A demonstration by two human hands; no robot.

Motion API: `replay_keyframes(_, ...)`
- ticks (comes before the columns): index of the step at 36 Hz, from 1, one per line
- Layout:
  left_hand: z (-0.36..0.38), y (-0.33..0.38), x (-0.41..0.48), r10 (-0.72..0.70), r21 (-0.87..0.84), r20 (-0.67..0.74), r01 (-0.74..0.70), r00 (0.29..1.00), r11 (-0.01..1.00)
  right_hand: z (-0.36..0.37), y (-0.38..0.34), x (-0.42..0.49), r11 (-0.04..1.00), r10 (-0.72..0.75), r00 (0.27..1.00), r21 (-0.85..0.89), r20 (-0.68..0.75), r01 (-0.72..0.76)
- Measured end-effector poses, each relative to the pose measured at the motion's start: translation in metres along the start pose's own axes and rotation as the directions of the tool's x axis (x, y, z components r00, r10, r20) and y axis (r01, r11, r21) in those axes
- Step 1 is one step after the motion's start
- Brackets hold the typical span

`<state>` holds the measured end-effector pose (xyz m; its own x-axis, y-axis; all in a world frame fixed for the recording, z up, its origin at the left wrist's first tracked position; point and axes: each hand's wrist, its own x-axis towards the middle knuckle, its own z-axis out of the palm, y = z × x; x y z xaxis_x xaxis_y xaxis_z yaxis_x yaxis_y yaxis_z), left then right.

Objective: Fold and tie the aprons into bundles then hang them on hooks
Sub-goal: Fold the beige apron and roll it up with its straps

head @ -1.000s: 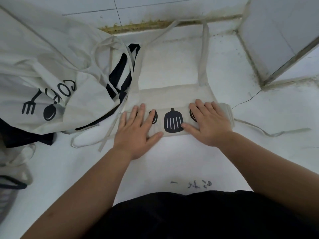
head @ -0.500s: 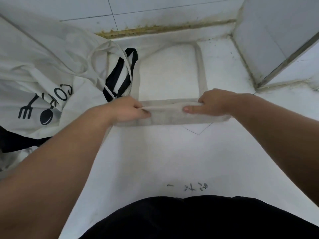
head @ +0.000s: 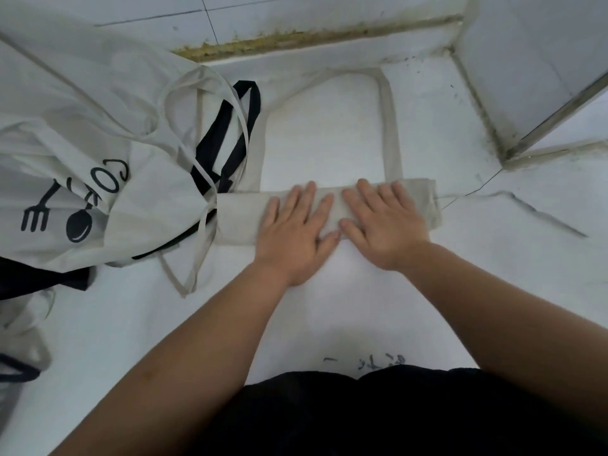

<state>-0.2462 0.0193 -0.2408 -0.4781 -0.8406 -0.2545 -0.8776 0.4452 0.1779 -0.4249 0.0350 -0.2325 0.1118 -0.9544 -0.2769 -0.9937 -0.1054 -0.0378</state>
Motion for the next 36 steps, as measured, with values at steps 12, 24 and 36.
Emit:
replay_keyframes(12, 0.001, -0.056, -0.047, -0.252, -0.088, -0.030, 0.249, 0.967, 0.965, 0.001, 0.052, -0.033, 0.950, 0.313, 0.949, -0.014, 0.042, -0.313)
replay_keyframes(24, 0.020, 0.004, -0.082, -0.055, -0.053, -0.030, 0.054, 0.998, 0.997, 0.010, -0.020, -0.078, 0.991, 0.093, 0.985, 0.083, 0.148, -0.106)
replay_keyframes(36, -0.009, 0.033, -0.103, -0.770, -0.812, -0.039, 0.429, 0.637, 0.396, 0.024, -0.043, -0.094, 0.938, 0.334, 0.942, 0.097, 0.005, -0.333)
